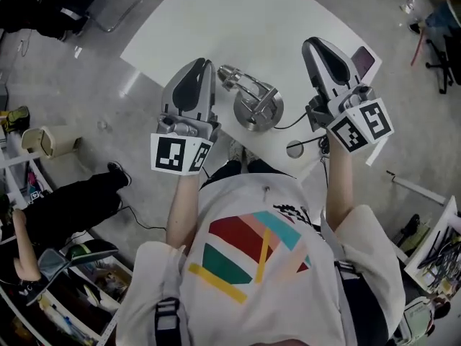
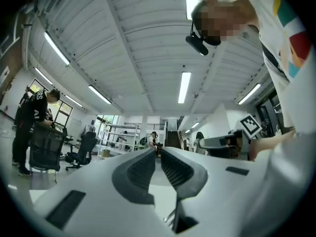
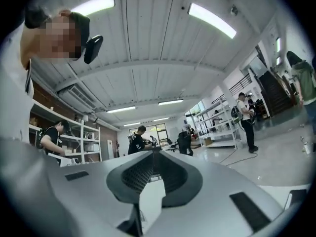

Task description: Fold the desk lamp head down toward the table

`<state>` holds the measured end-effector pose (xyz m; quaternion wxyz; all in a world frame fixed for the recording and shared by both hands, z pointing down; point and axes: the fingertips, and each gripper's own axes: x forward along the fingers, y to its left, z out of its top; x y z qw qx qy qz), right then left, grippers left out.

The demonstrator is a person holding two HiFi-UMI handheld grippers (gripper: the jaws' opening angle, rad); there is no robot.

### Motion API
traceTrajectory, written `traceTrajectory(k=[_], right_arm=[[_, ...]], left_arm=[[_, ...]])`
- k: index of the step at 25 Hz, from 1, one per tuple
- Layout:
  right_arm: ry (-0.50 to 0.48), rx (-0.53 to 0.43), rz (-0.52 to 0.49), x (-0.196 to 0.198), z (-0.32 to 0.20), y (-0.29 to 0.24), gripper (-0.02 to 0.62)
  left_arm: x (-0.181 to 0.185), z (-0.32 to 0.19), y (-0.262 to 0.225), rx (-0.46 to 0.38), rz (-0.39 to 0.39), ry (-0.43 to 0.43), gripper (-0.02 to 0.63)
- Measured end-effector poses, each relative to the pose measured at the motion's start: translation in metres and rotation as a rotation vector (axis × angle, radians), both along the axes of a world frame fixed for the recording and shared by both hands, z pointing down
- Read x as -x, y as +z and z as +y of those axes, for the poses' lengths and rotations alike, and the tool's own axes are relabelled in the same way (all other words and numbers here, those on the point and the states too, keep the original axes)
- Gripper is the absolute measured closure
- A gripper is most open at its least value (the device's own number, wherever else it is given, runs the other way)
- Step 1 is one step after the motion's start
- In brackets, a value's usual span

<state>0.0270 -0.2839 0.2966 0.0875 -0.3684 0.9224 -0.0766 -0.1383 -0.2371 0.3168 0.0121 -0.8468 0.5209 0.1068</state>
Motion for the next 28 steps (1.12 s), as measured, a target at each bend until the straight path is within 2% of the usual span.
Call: traceTrajectory(k=[4, 9, 13, 18, 24, 28], right_arm=[[0.096, -0.038, -0.041, -0.004, 0.044, -0.016, 0.557], [0.216, -0.027, -0.069, -0.031, 0.070, -0.022, 0.557], [0.302, -0.017, 0.001, -0.046, 0.079, -0.016, 0.558], [0.296, -0.018, 0.050, -0.035, 0.082, -0.017, 0.558], [0.261, -0.046, 0.107, -0.019, 0.087, -0.021, 0.558], [0.239, -0.048, 0.109, -0.012, 0.091, -0.021, 0.558]], left_arm=[[-0.011, 0.015, -0.028, -0.036, 0.049, -0.015, 0.525], [-0.038, 0.027, -0.037, -0.015, 0.021, -0.009, 0.525], [-0.049, 0.031, -0.043, -0.019, 0.007, 0.005, 0.525], [-0.052, 0.033, -0.052, -0.037, -0.028, 0.005, 0.525], [-0.055, 0.032, -0.050, -0.015, -0.045, 0.010, 0.525], [-0.058, 0.032, -0.050, -0.008, -0.054, 0.019, 0.525]])
